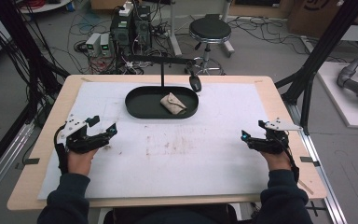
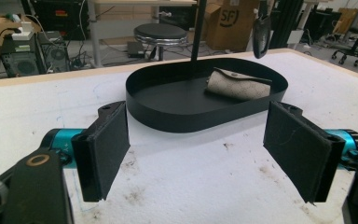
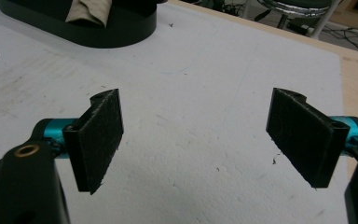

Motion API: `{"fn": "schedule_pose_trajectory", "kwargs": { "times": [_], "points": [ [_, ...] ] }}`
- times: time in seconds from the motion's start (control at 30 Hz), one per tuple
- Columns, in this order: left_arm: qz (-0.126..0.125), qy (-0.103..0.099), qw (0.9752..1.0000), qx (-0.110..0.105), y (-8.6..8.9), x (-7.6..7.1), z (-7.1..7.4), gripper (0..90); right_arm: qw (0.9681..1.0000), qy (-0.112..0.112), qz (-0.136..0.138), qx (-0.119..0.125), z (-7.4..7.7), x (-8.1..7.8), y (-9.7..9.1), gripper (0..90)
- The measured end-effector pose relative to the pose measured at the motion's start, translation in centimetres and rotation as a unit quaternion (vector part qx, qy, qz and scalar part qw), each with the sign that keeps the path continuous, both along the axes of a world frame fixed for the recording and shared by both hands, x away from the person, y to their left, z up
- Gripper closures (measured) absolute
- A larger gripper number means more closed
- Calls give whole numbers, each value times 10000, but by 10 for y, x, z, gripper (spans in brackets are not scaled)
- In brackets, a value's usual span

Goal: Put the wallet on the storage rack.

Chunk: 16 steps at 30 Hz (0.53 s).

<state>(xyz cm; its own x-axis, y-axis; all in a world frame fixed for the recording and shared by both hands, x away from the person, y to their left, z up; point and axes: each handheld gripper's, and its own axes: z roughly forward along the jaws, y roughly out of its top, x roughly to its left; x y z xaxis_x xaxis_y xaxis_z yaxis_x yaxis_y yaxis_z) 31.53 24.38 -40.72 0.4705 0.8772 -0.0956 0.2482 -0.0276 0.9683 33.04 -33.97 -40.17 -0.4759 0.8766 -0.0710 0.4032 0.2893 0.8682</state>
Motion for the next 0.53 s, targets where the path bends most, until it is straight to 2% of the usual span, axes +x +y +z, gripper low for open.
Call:
{"fn": "schedule_pose_trajectory", "kwargs": {
  "times": [0.53],
  "points": [
    [-19,80,10000,1,-2,1,-2,222,10000,-22,-12,16,-1,4,0,192]
  ]
}}
